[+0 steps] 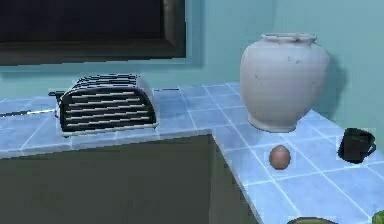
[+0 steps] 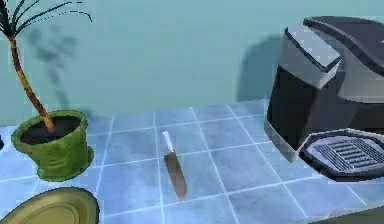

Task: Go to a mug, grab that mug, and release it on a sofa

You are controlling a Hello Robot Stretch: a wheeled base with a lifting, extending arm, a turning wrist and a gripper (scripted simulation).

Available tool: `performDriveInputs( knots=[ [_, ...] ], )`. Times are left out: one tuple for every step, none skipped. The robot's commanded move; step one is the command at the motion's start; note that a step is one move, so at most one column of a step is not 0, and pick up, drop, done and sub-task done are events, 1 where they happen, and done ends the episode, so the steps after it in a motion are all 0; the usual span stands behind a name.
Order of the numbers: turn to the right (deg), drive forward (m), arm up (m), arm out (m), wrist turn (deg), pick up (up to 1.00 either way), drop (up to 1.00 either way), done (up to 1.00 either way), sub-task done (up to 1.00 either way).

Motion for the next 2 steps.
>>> performDriveInputs(
  knots=[
    [-42.0, 0.00, 0.00, 0.00, 0.0, 0.00, 0.00, 0.00, 0.00],
    [18.0, 0.00, 0.00, 0.00, 0.0, 0.00, 0.00, 0.00, 0.00]
  ],
)
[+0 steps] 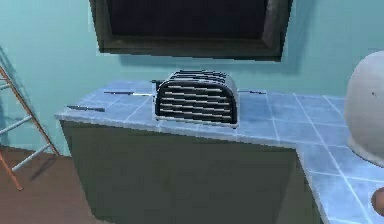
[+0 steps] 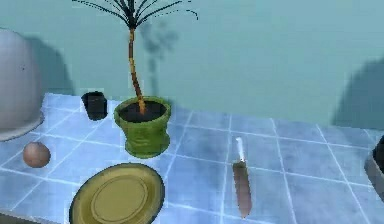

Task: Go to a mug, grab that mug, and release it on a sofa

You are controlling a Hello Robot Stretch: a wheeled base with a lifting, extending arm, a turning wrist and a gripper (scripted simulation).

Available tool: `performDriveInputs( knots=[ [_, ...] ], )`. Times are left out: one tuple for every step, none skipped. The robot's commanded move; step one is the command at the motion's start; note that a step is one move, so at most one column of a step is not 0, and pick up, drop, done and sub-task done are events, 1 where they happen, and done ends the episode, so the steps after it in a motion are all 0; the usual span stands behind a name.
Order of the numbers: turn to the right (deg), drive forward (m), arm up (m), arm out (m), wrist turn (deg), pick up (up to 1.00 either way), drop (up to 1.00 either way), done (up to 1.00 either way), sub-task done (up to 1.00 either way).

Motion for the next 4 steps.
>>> performDriveInputs(
  knots=[
    [0.0, 0.25, 0.00, 0.00, 0.0, 0.00, 0.00, 0.00, 0.00],
    [0.0, 0.00, 0.50, 0.00, 0.0, 0.00, 0.00, 0.00, 0.00],
    [0.0, 0.00, 0.38, 0.00, 0.0, 0.00, 0.00, 0.00, 0.00],
    [0.0, 0.00, 0.00, 0.48, 0.0, 0.00, 0.00, 0.00, 0.00]
  ],
)
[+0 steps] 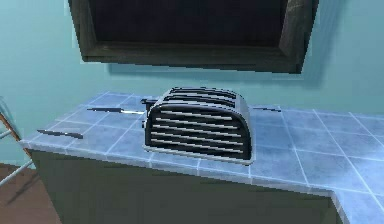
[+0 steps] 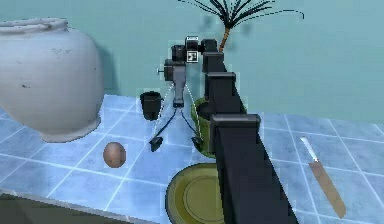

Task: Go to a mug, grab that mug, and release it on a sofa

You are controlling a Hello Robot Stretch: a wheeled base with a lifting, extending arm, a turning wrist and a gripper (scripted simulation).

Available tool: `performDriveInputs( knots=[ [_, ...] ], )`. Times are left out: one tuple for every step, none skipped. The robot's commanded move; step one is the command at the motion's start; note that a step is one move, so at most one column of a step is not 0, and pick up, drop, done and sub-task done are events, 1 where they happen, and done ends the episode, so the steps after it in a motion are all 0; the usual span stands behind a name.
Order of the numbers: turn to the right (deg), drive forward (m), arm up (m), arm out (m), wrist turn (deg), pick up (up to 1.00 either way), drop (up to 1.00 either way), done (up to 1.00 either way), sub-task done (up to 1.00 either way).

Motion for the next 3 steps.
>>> performDriveInputs(
  knots=[
    [0.0, 0.00, 0.00, 0.00, 45.0, 0.00, 0.00, 0.00, 0.00],
    [0.0, 0.00, 0.00, 0.00, 45.0, 0.00, 0.00, 0.00, 0.00],
    [0.0, 0.00, 0.00, 0.00, 45.0, 0.00, 0.00, 0.00, 0.00]
  ],
)
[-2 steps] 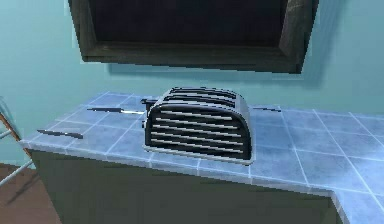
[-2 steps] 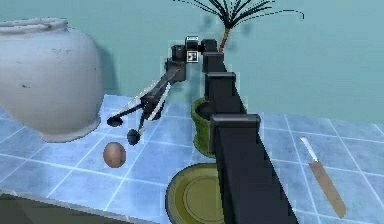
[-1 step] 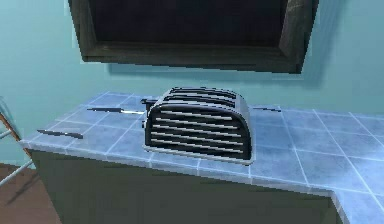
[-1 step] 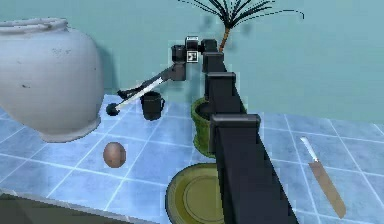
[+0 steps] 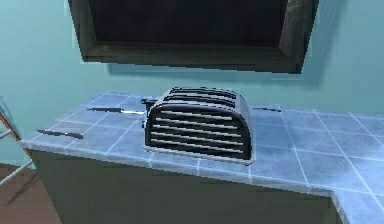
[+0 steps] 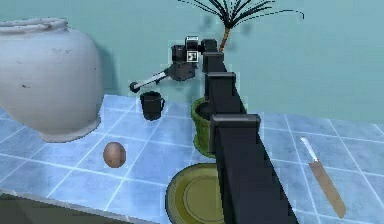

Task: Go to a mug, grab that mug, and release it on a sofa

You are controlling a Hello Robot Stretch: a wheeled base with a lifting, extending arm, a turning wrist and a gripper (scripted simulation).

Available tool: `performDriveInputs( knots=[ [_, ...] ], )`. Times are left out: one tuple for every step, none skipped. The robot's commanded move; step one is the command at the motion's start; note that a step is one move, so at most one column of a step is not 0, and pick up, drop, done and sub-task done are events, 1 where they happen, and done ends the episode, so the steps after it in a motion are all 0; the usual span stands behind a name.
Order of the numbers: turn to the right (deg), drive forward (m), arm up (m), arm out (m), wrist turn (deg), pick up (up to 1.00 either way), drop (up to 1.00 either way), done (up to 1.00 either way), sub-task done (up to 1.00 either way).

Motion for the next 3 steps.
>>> performDriveInputs(
  knots=[
    [0.0, 0.00, 0.00, 0.00, 9.0, 0.00, 0.00, 0.00, 0.00],
    [0.0, 0.00, -0.16, 0.00, 0.0, 0.00, 0.00, 0.00, 0.00],
    [0.0, 0.00, 0.00, 0.00, 0.0, 1.00, 0.00, 0.00, 0.00]
  ],
)
